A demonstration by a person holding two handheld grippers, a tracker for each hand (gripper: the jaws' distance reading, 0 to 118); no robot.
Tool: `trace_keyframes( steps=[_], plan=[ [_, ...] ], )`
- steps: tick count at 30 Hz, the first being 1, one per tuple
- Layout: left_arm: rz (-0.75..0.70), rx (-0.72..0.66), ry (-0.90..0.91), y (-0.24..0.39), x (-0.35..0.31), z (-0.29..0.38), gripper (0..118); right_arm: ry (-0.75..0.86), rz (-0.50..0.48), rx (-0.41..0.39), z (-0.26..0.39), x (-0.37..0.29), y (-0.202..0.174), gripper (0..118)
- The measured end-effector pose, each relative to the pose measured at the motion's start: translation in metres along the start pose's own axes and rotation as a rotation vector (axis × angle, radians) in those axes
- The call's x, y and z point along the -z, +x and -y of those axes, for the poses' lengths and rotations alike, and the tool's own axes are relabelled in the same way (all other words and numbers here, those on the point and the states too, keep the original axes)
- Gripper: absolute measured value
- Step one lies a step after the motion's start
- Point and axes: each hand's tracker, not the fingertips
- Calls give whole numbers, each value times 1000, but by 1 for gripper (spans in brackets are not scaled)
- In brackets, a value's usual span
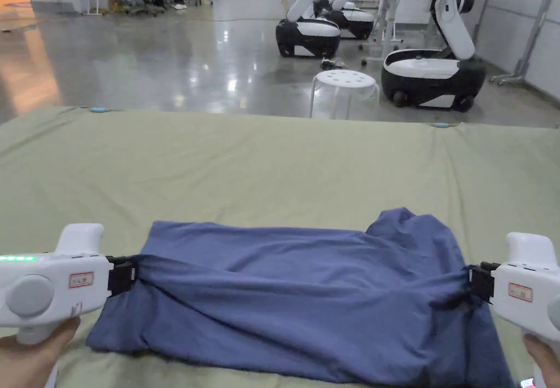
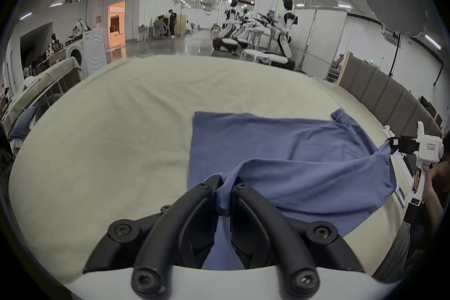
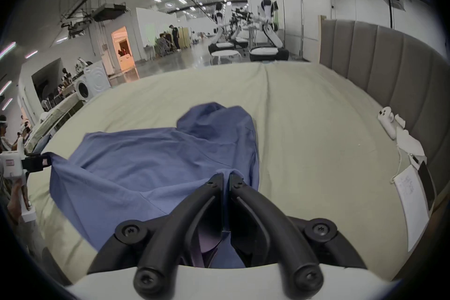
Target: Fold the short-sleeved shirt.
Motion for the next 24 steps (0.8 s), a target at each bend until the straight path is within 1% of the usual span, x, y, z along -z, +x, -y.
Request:
trace_keyframes(
  steps=[2, 3, 4, 5, 6, 7, 8, 9, 10, 11, 12, 14, 16, 17, 19, 21, 22, 23, 24],
  plan=[
    [-2, -46, -32, -3, 13, 3, 9, -36, 13, -8, 5, 18, 1, 6],
    [9, -77, -43, -8, 14, 4, 10, -59, 29, -12, 8, 24, 2, 14],
    [16, -113, -55, -10, 13, 5, 11, -65, 30, -11, 10, 27, 3, 37],
    [23, -113, -55, -10, 9, 5, 18, -70, 20, -10, 11, 27, 5, 46],
    [28, -89, -53, -8, 1, 4, 26, -70, 12, -4, 10, 22, 8, 50],
    [16, -47, -29, 1, -16, 5, 28, -67, 15, -3, 8, 15, 8, 53],
    [51, 3, 24, 8, -32, 5, 30, -48, 8, 4, 8, 6, 10, 53],
    [51, 33, 68, 15, -50, 2, 33, -22, -46, 24, 6, -5, 12, 53],
    [30, 61, 117, 23, -68, 1, 35, -14, -74, 31, 3, -17, 15, 55],
    [16, 110, 178, 19, -85, 5, 35, 16, -56, 21, 3, -33, 13, 55],
    [4, 148, 255, 29, -110, 8, 36, 80, -54, 4, 5, -54, 10, 55],
    [-5, 199, 380, 47, -157, 14, 36, 195, -87, -36, 11, -94, 4, 56],
    [-33, 217, 508, 59, -198, 33, 36, 307, -56, -80, 26, -137, -11, 56],
    [-58, 215, 552, 65, -215, 41, 36, 349, -67, -99, 35, -155, -18, 56],
    [-81, 199, 615, 78, -244, 59, 35, 372, -74, -111, 53, -183, -30, 56],
    [-52, 196, 600, 86, -266, 74, 32, 364, -81, -113, 73, -205, -42, 53],
    [-46, 187, 595, 91, -273, 81, 21, 356, -91, -107, 81, -209, -45, 41],
    [-39, 179, 586, 91, -278, 91, 13, 365, -104, -88, 91, -219, -49, 26],
    [-41, 183, 580, 95, -282, 100, 13, 370, -110, -68, 98, -227, -52, 14]
  ],
)
